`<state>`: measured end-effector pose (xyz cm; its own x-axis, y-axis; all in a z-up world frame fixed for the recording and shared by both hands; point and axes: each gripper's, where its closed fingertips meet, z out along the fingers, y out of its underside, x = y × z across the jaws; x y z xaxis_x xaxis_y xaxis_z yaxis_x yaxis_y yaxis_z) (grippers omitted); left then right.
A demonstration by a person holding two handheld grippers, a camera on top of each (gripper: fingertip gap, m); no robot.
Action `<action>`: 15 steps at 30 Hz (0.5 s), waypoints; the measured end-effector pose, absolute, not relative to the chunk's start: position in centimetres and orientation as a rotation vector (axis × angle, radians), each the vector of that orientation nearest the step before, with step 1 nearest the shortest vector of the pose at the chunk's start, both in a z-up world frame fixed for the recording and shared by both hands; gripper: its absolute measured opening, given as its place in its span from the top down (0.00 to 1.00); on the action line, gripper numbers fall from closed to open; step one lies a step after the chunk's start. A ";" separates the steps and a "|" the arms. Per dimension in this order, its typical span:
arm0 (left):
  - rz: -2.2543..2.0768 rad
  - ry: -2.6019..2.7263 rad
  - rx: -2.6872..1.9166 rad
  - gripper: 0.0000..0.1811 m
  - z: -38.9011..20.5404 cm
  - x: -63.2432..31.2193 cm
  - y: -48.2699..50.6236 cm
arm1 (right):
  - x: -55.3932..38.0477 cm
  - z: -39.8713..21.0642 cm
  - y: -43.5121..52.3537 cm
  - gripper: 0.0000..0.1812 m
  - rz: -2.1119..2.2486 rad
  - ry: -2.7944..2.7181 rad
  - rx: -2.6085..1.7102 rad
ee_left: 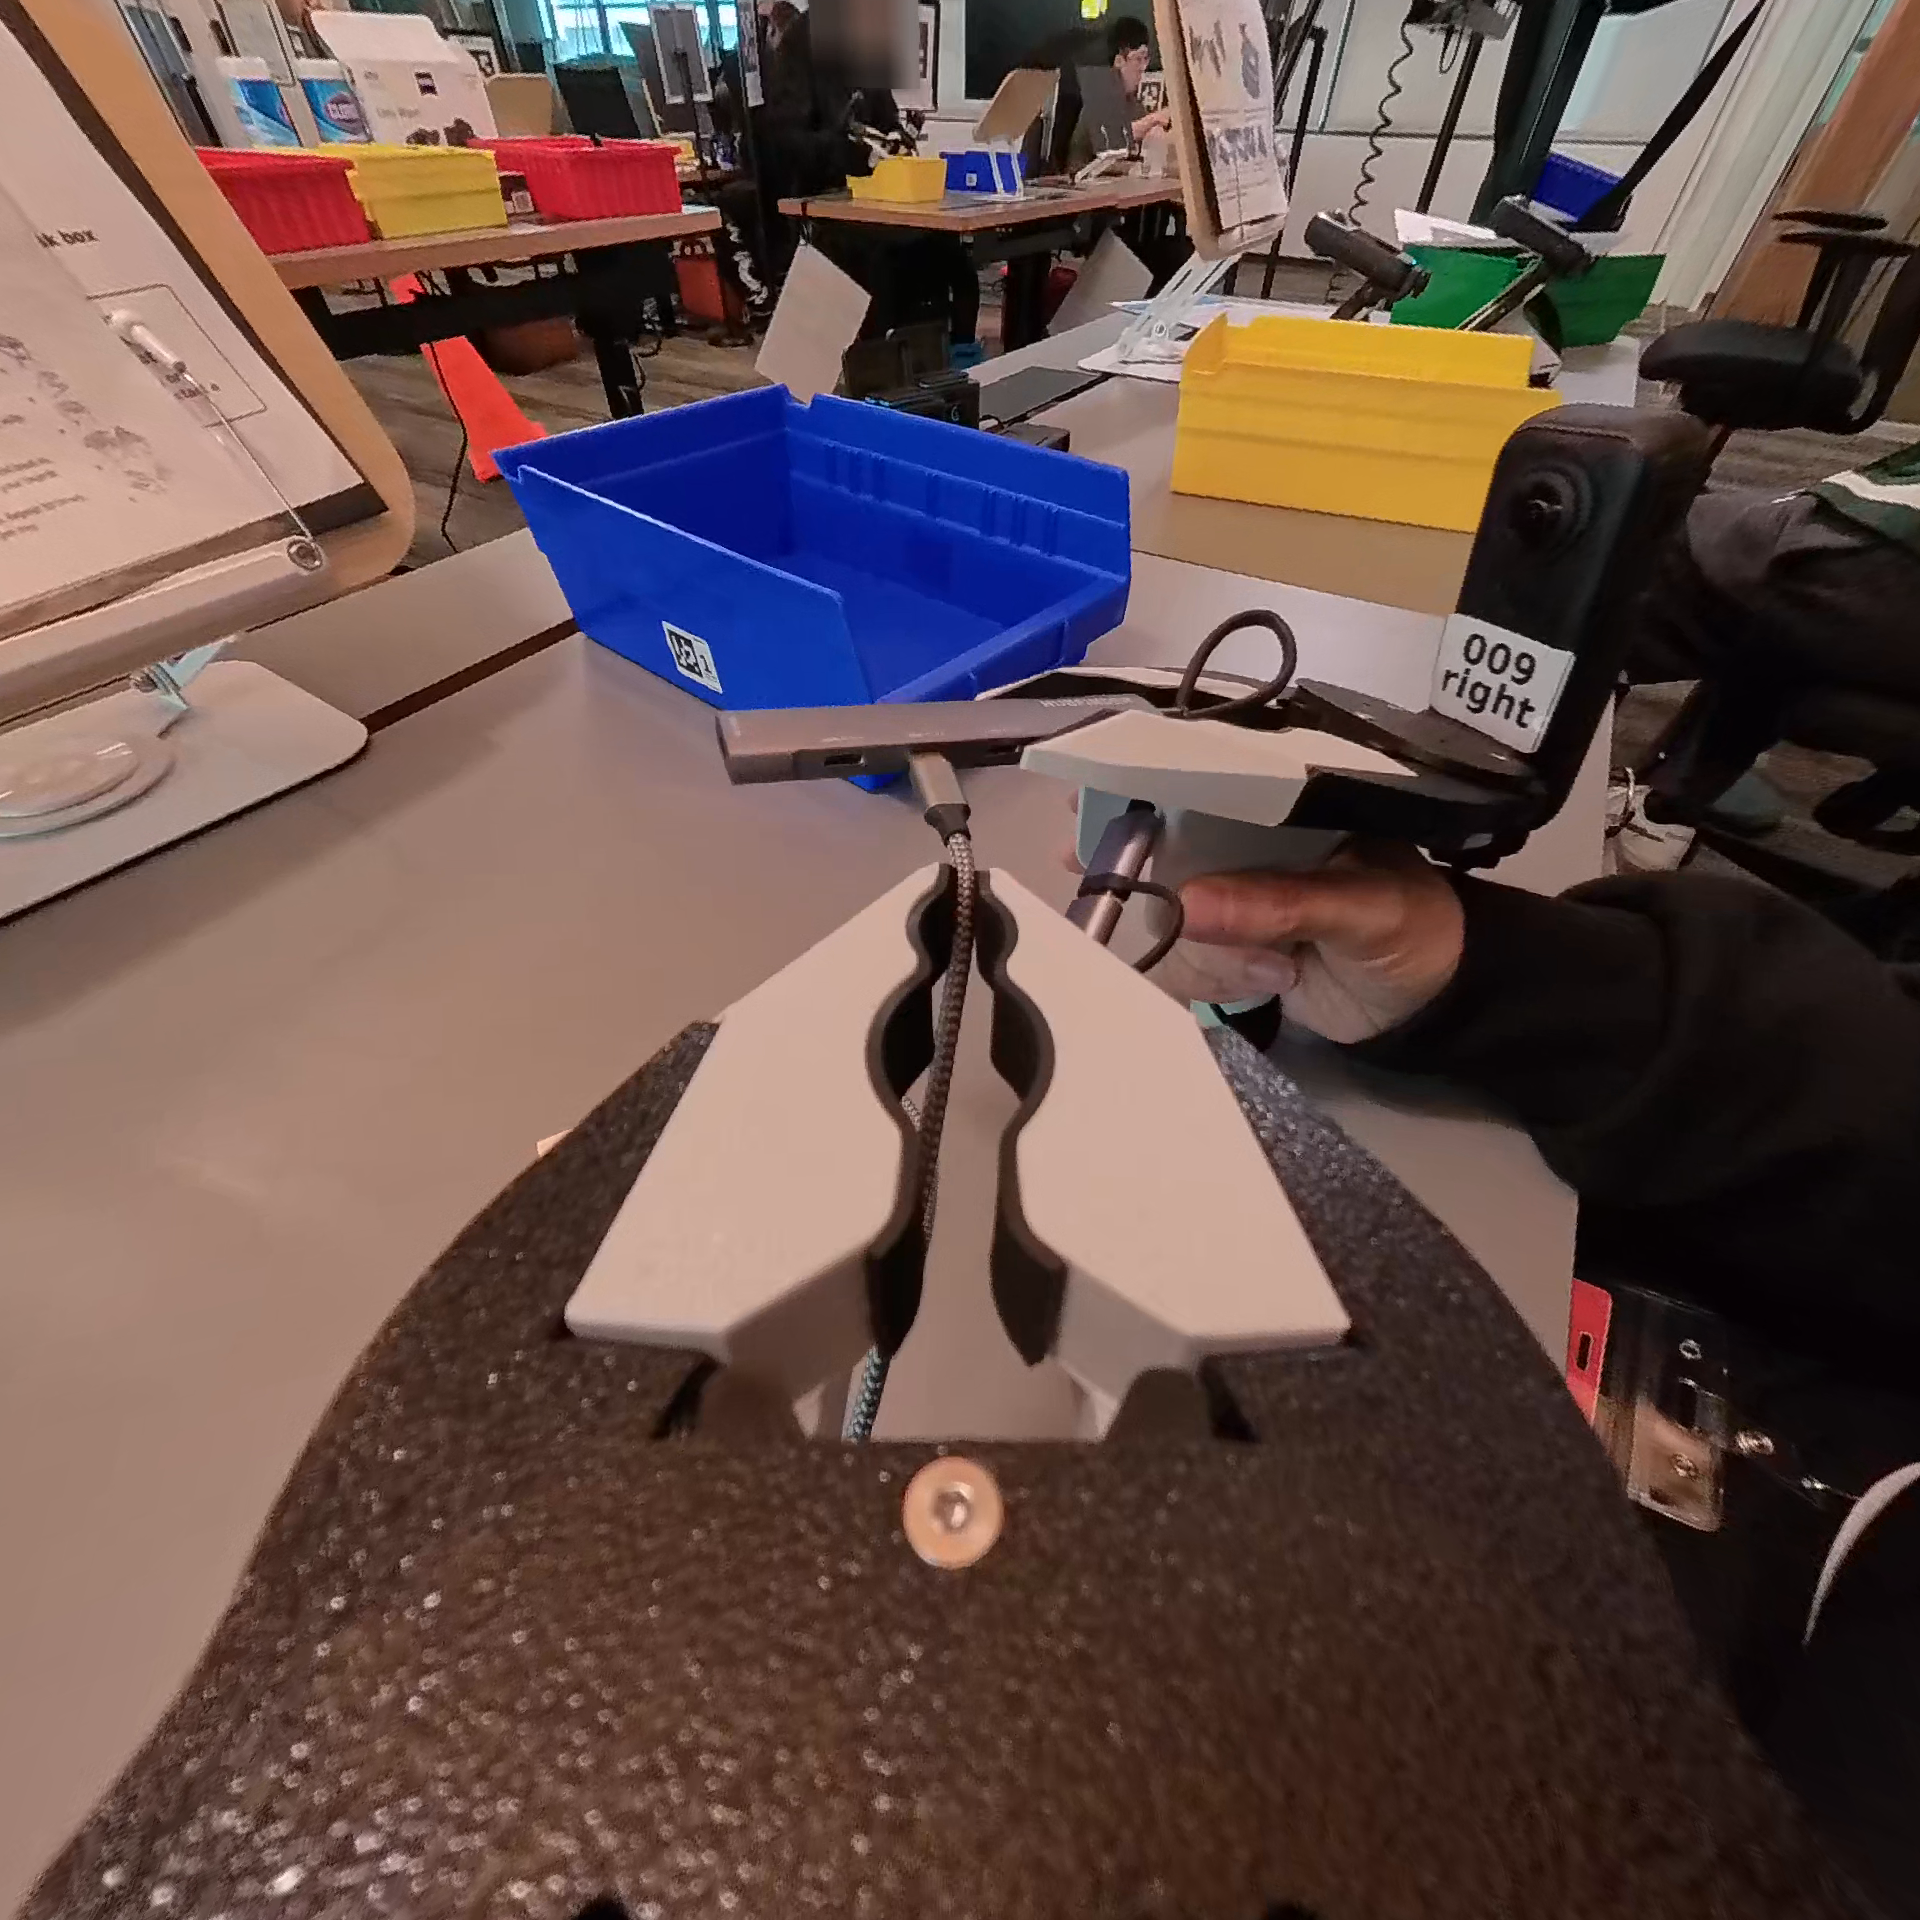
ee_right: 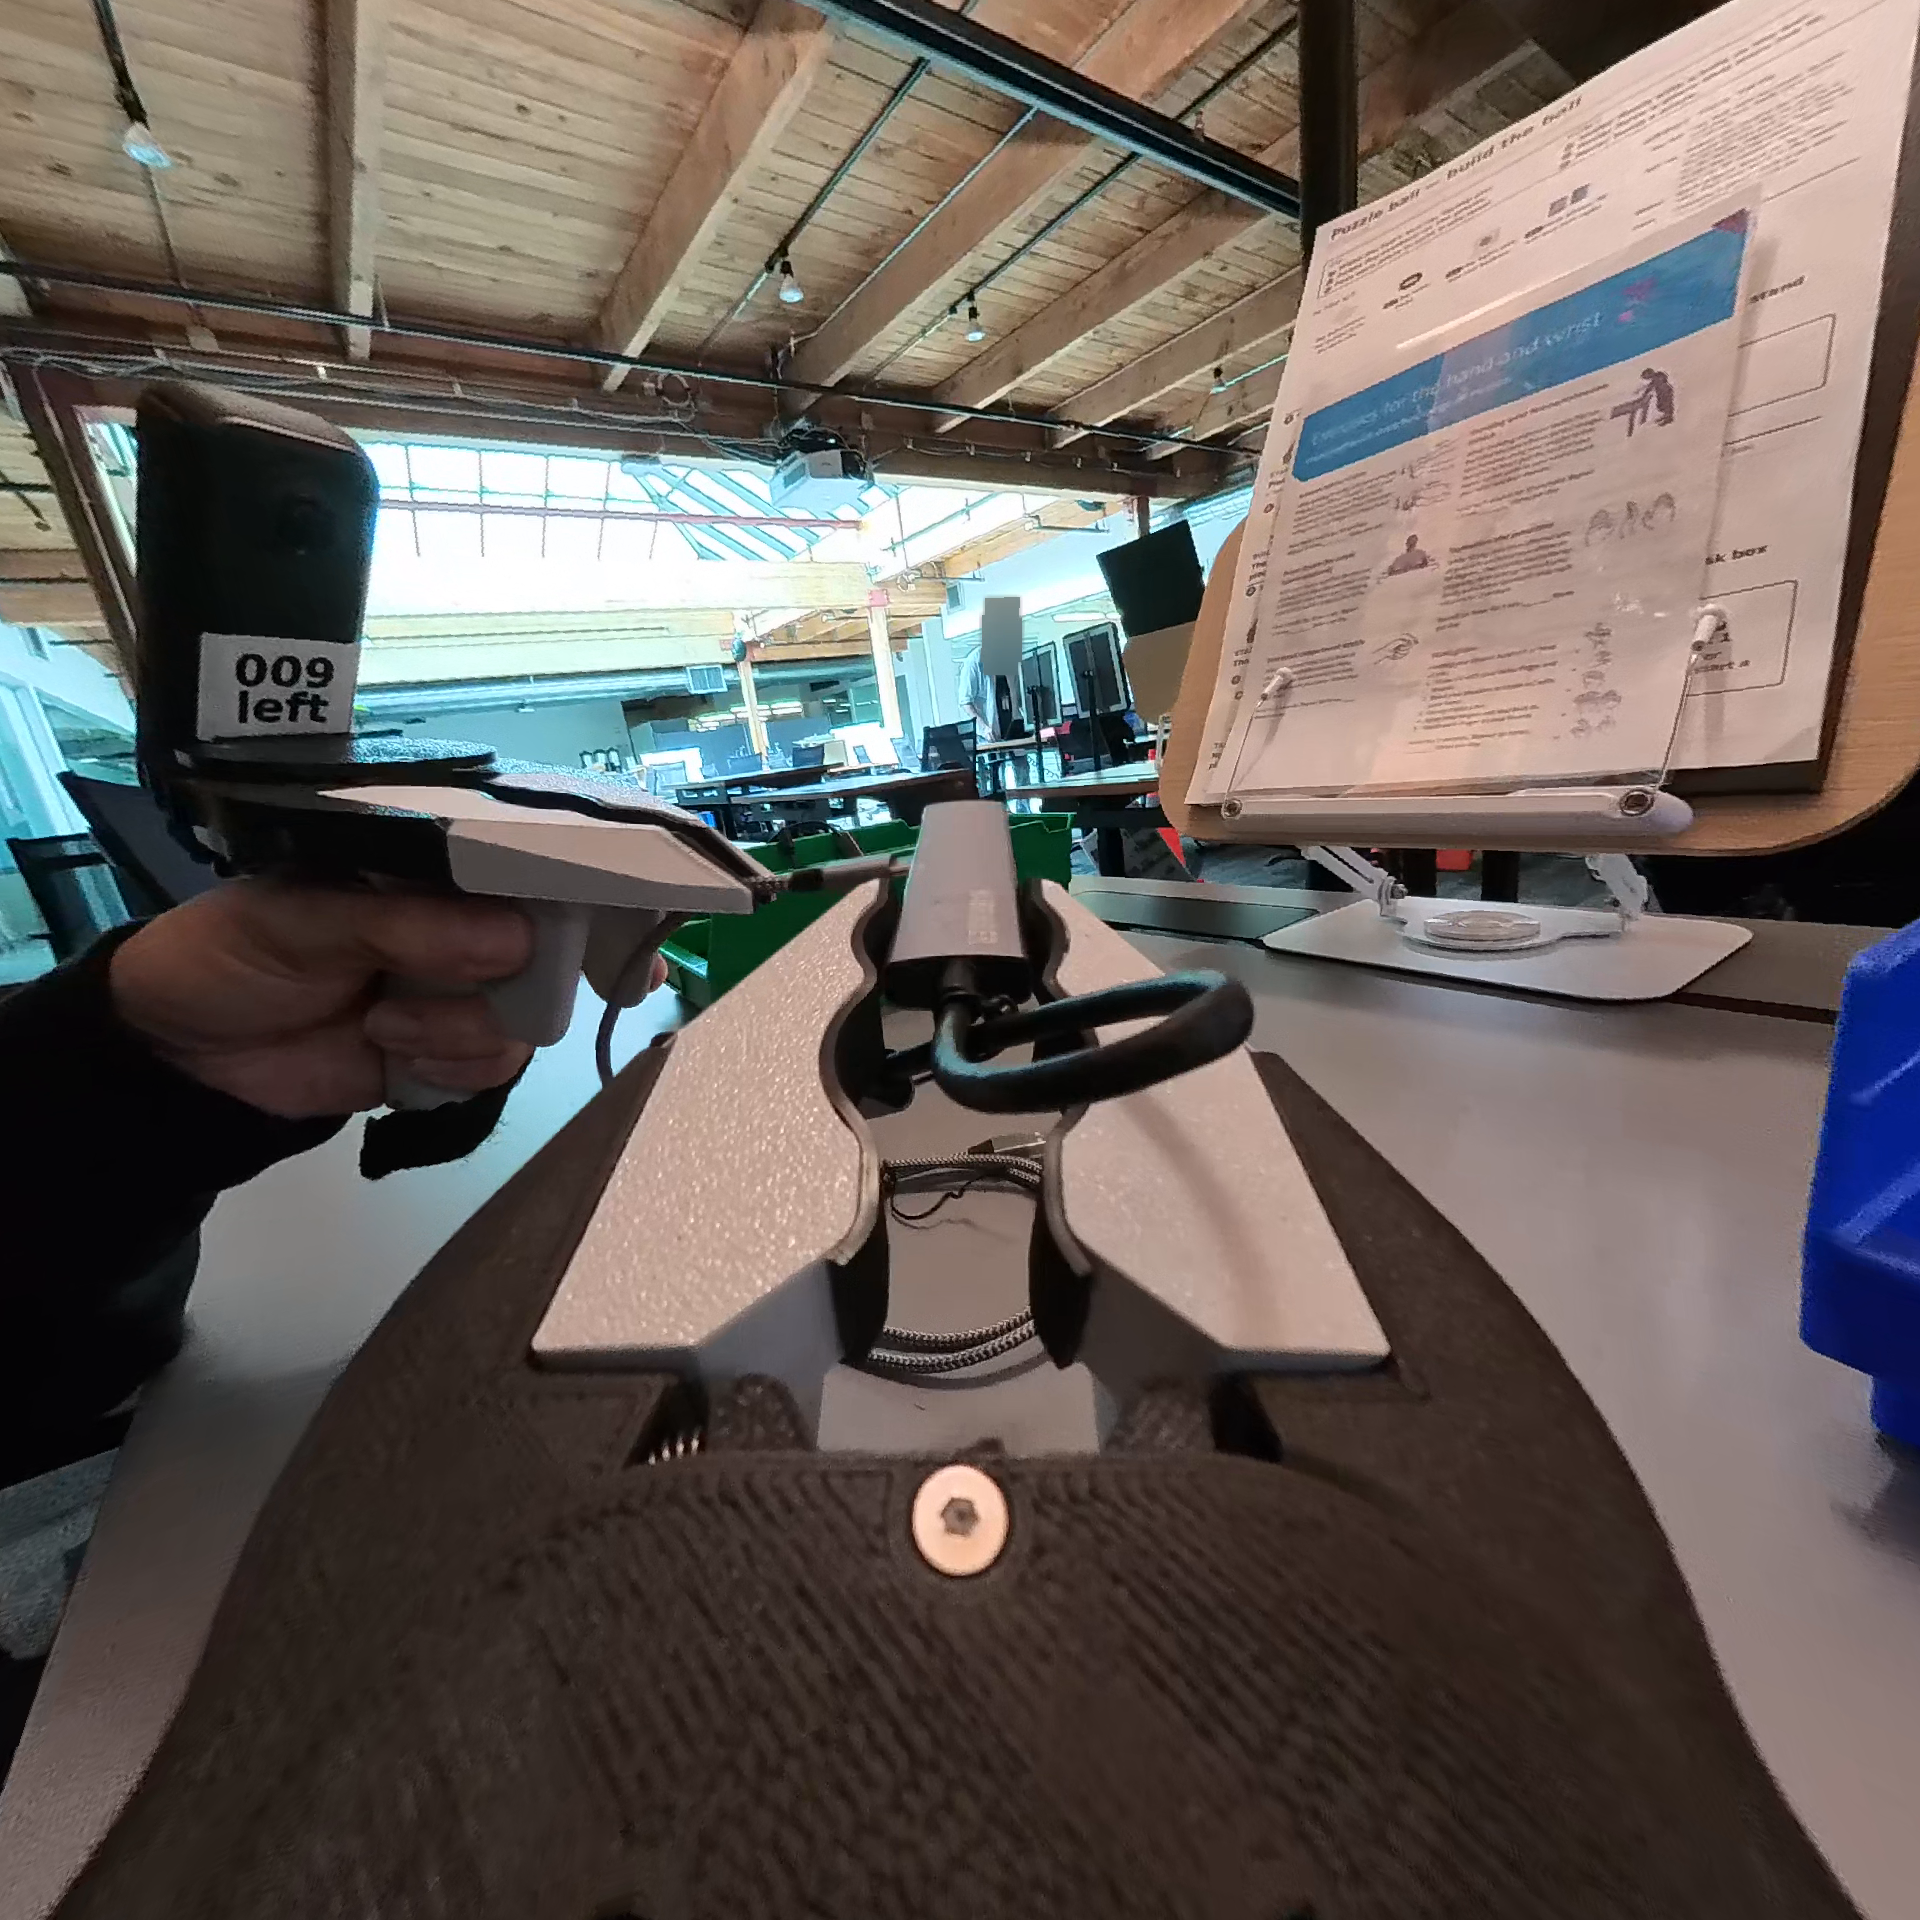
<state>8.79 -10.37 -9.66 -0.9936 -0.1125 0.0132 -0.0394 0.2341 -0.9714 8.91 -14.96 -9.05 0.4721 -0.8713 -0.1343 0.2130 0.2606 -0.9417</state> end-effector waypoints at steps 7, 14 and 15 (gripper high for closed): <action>-1.837 2.341 -0.126 1.00 -9.4 9.1 -10.4 | 9.1 -9.2 -14.6 0.87 -0.909 0.781 -1.093; -1.787 2.157 -0.117 0.98 -9.2 9.8 -10.7 | 9.3 -8.8 -14.6 0.87 -0.988 0.820 -1.060; -1.775 2.140 -0.114 0.97 -9.3 9.9 -10.8 | 9.3 -8.7 -14.2 0.87 -0.983 0.813 -1.058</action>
<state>9.91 -10.79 -9.32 -0.9330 -0.2851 -0.2199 0.1634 0.2088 -0.9642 9.27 -14.23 -8.72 0.3565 -0.9311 -0.0777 0.2505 0.1753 -0.9521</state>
